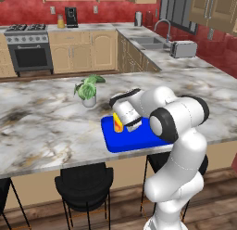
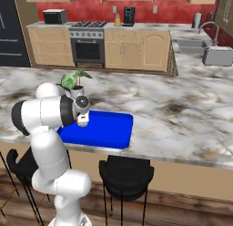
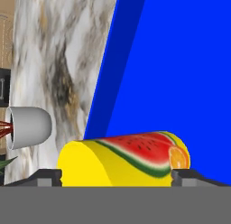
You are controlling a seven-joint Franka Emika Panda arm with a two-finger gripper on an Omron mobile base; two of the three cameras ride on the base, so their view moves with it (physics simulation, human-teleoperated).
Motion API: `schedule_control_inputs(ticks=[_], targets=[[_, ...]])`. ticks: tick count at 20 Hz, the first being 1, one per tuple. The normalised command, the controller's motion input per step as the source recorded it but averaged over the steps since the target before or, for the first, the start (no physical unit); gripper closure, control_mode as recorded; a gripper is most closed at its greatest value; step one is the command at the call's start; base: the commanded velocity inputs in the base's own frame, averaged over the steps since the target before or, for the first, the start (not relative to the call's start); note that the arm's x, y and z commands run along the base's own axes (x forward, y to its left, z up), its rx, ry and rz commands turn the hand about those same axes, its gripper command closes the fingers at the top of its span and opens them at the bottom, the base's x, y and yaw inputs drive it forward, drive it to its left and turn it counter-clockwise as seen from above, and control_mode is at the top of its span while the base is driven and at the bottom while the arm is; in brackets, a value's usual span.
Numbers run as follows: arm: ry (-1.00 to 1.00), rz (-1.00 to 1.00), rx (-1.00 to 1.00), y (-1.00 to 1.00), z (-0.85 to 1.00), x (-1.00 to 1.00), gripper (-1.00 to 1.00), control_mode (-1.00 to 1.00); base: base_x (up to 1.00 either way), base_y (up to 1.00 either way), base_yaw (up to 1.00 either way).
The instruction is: There is a tray on the dining counter. Grab the cup, mug, and pitcher and place them on the tray. The pitcher may be placed next to the tray if it cannot fit the tray.
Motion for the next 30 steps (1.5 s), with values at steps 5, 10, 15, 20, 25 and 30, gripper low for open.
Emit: schedule_control_inputs(ticks=[5,10,15,20,25,30], targets=[[0.0,0.0,0.0,0.0,0.0,0.0,-1.0,-1.0,0.0,0.0,0.0],[0.0,0.0,0.0,0.0,0.0,0.0,-1.0,-1.0,0.0,0.0,0.0],[0.0,0.0,0.0,0.0,0.1,-0.05,-1.0,-1.0,0.0,0.0,0.0],[0.0,0.0,0.0,-0.07,0.46,-0.19,-1.0,-1.0,0.0,0.0,0.0],[0.0,0.0,0.0,-0.19,0.64,-0.22,-1.0,-1.0,0.0,0.0,0.0],[0.02,0.01,0.0,-0.33,0.74,-0.17,-1.0,-1.0,0.0,0.0,0.0]])
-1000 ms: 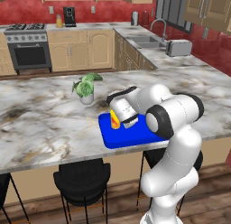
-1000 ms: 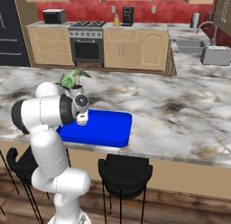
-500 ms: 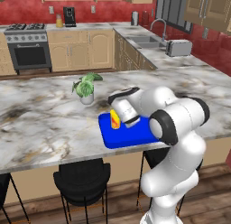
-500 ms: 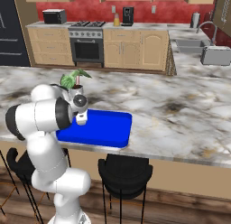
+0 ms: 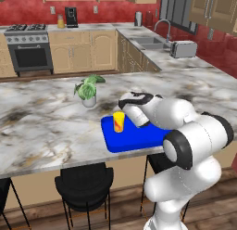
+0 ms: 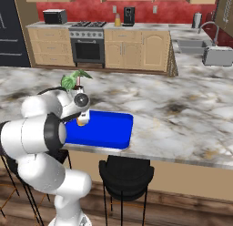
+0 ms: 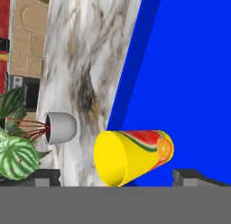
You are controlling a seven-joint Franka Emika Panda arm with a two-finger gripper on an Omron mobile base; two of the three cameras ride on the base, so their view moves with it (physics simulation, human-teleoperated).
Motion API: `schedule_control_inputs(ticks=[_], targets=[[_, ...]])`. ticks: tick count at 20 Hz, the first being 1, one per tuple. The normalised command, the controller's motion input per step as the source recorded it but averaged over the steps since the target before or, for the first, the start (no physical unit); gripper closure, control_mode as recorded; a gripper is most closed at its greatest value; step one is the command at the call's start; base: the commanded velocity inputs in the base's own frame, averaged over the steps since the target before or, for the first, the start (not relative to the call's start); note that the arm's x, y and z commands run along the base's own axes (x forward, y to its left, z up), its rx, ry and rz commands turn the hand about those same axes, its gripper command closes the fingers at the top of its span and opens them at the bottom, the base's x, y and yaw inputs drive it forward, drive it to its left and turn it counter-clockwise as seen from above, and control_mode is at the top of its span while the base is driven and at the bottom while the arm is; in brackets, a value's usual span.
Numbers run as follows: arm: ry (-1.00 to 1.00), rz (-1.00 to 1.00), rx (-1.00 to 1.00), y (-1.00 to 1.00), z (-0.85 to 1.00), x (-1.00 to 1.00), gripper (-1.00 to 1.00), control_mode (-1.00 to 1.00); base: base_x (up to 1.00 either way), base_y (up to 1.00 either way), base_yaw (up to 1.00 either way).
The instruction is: There is a tray on the dining counter. Grab the cup, mug, and pitcher and place them on the tray. The pitcher may be placed next to the tray if it cannot fit the tray.
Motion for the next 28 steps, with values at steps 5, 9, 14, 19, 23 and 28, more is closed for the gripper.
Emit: schedule_control_inputs(ticks=[5,9,14,19,23,28], targets=[[0.05,0.01,-0.02,-0.29,0.79,-0.16,-1.0,-1.0,0.0,0.0,0.0],[0.08,0.01,-0.06,-0.32,0.78,-0.45,-1.0,-1.0,0.0,0.0,0.0],[0.05,0.07,-0.15,-0.27,0.56,-0.58,-1.0,-1.0,0.0,0.0,0.0],[0.0,0.22,-0.3,0.0,0.44,-0.53,-1.0,-1.0,0.0,0.0,0.0],[0.0,0.26,-0.27,0.0,0.45,-0.52,-1.0,-1.0,0.0,0.0,0.0],[0.0,0.33,-0.25,0.0,0.49,-0.65,-1.0,-1.0,0.0,0.0,0.0]])
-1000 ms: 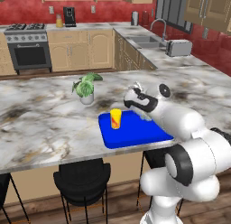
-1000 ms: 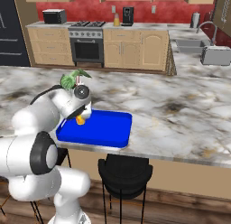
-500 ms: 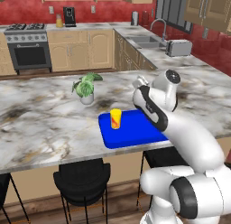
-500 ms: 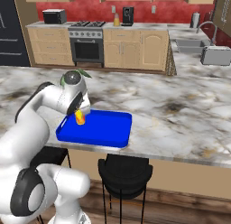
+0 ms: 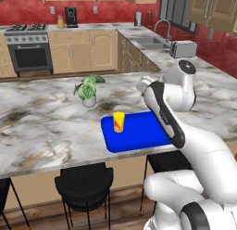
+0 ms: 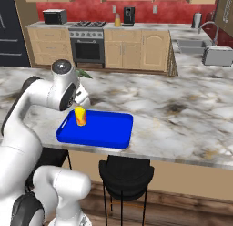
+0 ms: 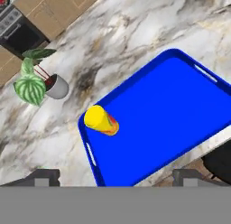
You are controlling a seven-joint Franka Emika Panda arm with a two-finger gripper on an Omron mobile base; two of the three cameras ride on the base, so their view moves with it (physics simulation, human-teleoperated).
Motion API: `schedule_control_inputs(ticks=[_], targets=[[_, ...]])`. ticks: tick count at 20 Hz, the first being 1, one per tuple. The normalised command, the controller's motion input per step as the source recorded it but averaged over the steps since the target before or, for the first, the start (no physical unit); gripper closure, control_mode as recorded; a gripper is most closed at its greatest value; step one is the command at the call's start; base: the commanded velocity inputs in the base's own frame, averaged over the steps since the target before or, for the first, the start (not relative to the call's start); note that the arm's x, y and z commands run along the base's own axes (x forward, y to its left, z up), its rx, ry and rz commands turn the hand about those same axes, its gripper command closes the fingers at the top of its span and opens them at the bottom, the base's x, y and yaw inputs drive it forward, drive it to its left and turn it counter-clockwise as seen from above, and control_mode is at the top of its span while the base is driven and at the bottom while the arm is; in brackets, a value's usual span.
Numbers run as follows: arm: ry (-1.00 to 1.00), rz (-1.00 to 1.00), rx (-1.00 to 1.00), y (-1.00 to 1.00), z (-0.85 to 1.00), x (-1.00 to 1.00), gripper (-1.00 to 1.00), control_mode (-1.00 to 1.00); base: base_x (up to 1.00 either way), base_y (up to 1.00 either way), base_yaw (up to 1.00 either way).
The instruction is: There is a tray on the dining counter. Grab the cup, mug, and pitcher and place them on the tray. The pitcher may be placed next to the tray if it cannot fit the tray.
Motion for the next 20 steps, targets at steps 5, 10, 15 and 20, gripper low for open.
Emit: schedule_control_inputs(ticks=[5,10,15,20], targets=[[0.0,0.43,-0.21,0.0,0.31,-0.85,-1.0,-1.0,0.0,0.0,0.0],[0.0,0.4,-0.16,0.0,0.14,-0.98,-1.0,-1.0,0.0,0.0,0.0],[0.0,0.26,-0.12,0.0,0.21,-1.0,-1.0,-1.0,0.0,0.0,0.0],[0.0,0.1,-0.08,0.0,0.41,-0.83,-1.0,-1.0,0.0,0.0,0.0]])
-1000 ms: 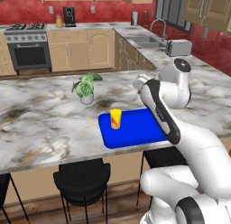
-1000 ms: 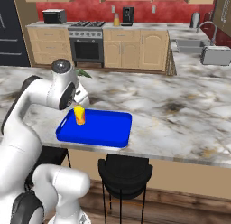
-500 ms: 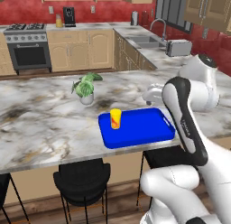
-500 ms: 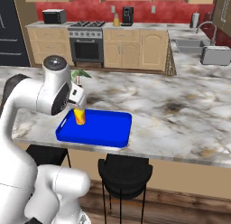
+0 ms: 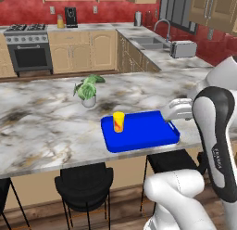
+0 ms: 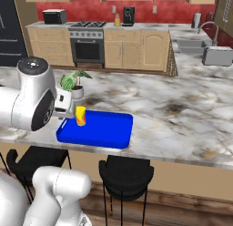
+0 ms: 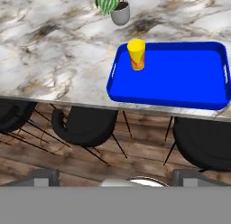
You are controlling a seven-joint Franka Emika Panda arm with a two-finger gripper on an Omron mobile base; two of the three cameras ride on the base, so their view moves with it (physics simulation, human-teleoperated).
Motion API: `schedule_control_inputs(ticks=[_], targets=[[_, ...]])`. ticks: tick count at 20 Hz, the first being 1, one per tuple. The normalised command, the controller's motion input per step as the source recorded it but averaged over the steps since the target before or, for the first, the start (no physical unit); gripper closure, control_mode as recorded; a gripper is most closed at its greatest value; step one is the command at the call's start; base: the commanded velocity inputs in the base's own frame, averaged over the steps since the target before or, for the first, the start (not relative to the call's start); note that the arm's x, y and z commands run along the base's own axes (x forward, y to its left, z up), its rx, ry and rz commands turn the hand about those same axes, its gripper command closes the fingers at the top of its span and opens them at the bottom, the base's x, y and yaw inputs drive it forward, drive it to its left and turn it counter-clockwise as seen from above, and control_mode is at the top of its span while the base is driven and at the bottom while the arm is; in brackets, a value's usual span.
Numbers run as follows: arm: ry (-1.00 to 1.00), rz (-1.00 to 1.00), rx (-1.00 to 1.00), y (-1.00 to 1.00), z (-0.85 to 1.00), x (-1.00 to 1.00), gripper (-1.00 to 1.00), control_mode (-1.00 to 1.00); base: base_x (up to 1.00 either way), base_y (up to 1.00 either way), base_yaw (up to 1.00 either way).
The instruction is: There is a tray on the dining counter. Grab the cup, mug, and pitcher and place them on the tray. The pitcher may be placed next to the tray if it cannot fit the tray.
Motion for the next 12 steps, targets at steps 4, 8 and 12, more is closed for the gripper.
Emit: schedule_control_inputs(ticks=[4,8,12], targets=[[0.06,0.0,-0.03,0.0,0.64,-0.54,-1.0,-1.0,0.0,0.0,0.0],[0.02,0.0,-0.13,0.0,0.46,-0.6,-1.0,-1.0,0.0,0.0,0.0],[0.0,0.0,-0.19,-0.02,0.24,-0.65,-1.0,-1.0,0.0,0.0,0.0]])
